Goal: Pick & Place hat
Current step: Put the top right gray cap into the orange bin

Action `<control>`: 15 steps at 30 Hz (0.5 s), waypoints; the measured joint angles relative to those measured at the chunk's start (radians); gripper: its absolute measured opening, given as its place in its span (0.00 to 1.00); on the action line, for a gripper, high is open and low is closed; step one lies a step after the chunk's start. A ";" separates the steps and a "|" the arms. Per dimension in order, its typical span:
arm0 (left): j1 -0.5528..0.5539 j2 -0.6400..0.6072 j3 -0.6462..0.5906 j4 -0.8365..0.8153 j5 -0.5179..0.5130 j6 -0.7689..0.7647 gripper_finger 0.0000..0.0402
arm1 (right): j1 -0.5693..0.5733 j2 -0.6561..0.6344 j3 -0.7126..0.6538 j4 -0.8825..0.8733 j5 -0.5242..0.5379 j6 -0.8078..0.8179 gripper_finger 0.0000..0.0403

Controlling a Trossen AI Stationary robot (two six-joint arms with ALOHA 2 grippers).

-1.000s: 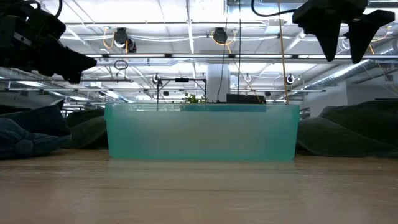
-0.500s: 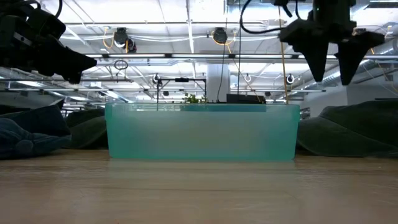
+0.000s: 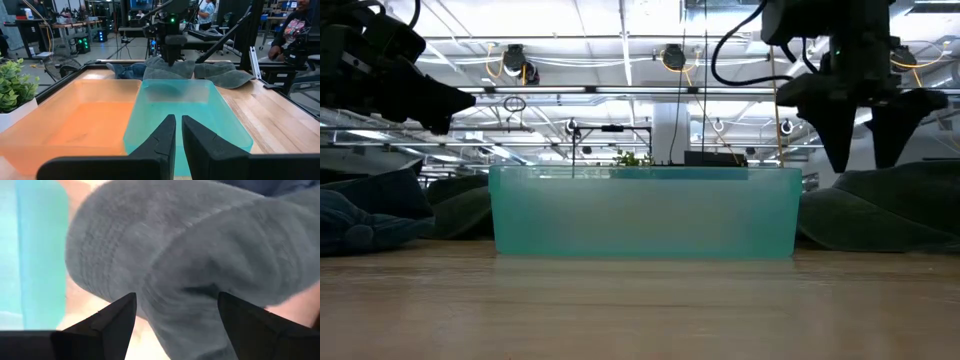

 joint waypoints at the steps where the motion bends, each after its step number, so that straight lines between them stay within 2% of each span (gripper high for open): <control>1: 0.000 0.000 0.000 0.000 0.000 0.000 0.09 | 0.000 0.000 -0.007 0.015 0.002 0.004 0.66; 5: 0.000 0.000 0.000 0.000 0.000 0.000 0.09 | 0.000 0.000 -0.043 0.090 0.002 0.009 0.66; 8: 0.000 0.000 0.000 0.000 0.000 0.000 0.09 | 0.000 0.000 -0.061 0.097 0.001 0.009 0.62; 15: 0.000 0.000 0.000 0.000 0.000 0.000 0.09 | 0.000 0.000 -0.063 0.089 0.001 0.009 0.38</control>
